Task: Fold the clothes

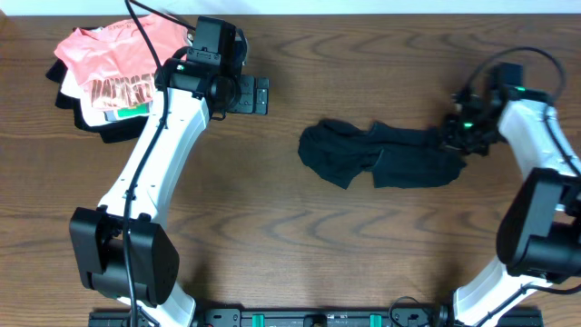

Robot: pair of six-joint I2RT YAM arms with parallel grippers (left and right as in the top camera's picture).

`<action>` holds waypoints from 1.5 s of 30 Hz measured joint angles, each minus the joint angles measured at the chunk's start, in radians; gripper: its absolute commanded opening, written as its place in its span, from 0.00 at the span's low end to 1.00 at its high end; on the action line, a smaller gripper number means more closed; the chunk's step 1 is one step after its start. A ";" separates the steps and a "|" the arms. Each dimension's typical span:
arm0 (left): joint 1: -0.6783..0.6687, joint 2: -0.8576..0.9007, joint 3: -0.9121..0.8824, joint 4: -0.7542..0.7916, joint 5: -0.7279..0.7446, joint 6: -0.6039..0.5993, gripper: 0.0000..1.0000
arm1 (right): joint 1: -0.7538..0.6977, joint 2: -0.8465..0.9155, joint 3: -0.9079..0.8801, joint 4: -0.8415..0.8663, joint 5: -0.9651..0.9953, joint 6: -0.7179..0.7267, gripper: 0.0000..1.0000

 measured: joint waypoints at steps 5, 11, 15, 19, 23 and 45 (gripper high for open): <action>0.000 0.000 0.000 -0.003 0.000 0.000 0.98 | 0.104 0.000 0.000 -0.006 0.108 0.029 0.75; 0.000 0.000 0.000 -0.003 0.000 0.000 0.98 | 0.160 0.000 0.000 -0.014 0.122 0.034 0.77; 0.000 0.000 0.000 -0.003 0.000 0.000 0.98 | 0.168 0.000 0.000 -0.034 0.054 0.014 0.75; 0.000 0.000 0.000 -0.002 0.000 0.000 0.98 | 0.192 0.000 0.000 -0.051 -0.005 0.003 0.75; 0.000 0.000 0.000 0.002 0.000 0.000 0.98 | 0.237 0.000 0.000 -0.048 -0.026 -0.002 0.76; 0.000 0.000 0.000 0.010 0.000 -0.001 0.98 | 0.361 -0.014 0.131 -0.012 -0.092 0.003 0.81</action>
